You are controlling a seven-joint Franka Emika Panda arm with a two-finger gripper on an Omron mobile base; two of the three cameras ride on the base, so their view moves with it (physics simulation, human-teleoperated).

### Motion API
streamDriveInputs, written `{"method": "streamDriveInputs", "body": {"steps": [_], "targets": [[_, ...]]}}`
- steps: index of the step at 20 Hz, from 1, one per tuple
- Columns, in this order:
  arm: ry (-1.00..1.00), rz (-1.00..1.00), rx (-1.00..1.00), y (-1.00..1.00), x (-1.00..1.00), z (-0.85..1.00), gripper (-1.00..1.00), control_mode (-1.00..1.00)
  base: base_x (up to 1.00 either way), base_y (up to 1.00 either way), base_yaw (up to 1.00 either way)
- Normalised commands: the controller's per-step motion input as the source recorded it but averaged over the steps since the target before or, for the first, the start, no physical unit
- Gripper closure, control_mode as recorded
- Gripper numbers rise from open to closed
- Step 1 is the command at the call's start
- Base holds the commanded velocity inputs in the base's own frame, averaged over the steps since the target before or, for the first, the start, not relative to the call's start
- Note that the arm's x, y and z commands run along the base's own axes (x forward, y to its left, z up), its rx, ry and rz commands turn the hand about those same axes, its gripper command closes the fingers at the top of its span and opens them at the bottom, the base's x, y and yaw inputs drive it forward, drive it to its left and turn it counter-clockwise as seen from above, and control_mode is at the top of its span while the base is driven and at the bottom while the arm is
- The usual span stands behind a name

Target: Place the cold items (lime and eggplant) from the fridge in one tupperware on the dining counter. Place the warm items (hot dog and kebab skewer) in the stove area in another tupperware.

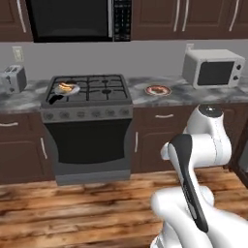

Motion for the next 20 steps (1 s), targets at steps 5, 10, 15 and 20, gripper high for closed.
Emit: {"method": "streamDriveInputs", "body": {"steps": [5, 10, 15, 20], "targets": [[0.00, 0.00, 0.00, 0.00, 0.00, 0.00, -1.00, 1.00, 1.00, -0.44, 0.00], [0.00, 0.00, 0.00, 0.00, 0.00, 0.00, -1.00, 1.00, 1.00, -0.06, 0.00], [0.00, 0.00, 0.00, 0.00, 0.00, 0.00, -1.00, 1.00, 1.00, -0.18, 0.00], [0.00, 0.00, 0.00, 0.00, 0.00, 0.00, -1.00, 1.00, 0.85, -0.40, 0.00]]}}
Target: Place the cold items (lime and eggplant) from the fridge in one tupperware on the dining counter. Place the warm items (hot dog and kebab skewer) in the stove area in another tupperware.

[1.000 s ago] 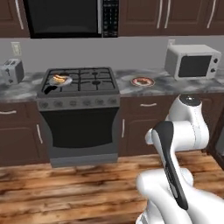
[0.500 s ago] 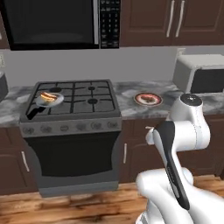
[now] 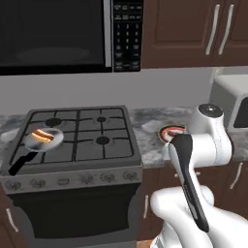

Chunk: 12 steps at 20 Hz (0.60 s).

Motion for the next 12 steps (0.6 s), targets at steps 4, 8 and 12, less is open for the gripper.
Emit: {"method": "streamDriveInputs", "body": {"steps": [4, 8, 12], "targets": [[0.00, 0.00, 0.00, 0.00, 0.00, 0.00, -1.00, 1.00, 0.54, -0.53, 0.00], [0.00, 0.00, 0.00, 0.00, 0.00, 0.00, -1.00, 1.00, 0.57, -0.36, -0.01], [0.00, 0.00, 0.00, 0.00, 0.00, 0.00, -1.00, 1.00, 0.58, -0.38, 0.00]]}}
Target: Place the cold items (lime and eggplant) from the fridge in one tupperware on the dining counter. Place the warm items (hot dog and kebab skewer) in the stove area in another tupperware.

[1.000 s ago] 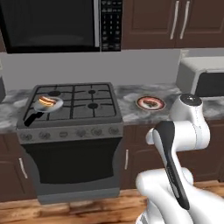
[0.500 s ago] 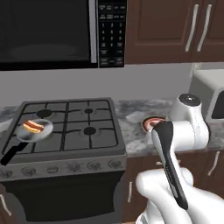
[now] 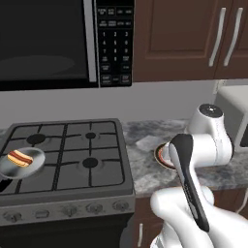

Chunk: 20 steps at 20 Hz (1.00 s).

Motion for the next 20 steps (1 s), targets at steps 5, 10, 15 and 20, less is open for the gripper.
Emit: {"method": "streamDriveInputs", "body": {"steps": [5, 10, 15, 20], "targets": [[0.07, 0.00, 0.00, -0.32, 0.35, -0.39, -1.00, -1.00, 0.00, 0.00, 0.00], [0.13, -0.03, 0.00, -0.45, 0.75, -0.35, -1.00, -1.00, 0.00, 0.00, 0.00], [0.04, 0.01, 0.01, -0.69, 0.69, -0.16, -1.00, -1.00, 0.00, 0.00, 0.00], [0.00, 0.07, 0.03, -0.76, 0.47, -0.17, -1.00, -1.00, 0.00, 0.00, 0.00]]}}
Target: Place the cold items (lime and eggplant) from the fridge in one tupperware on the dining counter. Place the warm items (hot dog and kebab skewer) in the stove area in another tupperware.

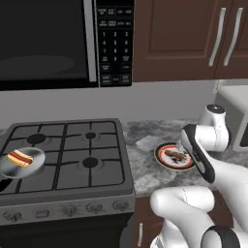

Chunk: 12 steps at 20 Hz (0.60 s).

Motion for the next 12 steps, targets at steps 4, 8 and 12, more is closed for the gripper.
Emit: {"method": "streamDriveInputs", "body": {"steps": [4, 8, 12], "targets": [[0.00, 0.17, 0.00, -0.31, 0.64, -0.35, -1.00, -1.00, 0.00, 0.00, 0.00], [0.00, 0.30, 0.00, -0.02, 0.59, -0.41, -1.00, -1.00, 0.00, 0.00, 0.00], [0.00, 0.28, 0.00, 0.00, 0.61, -0.32, -1.00, -1.00, 0.00, 0.00, 0.00]]}}
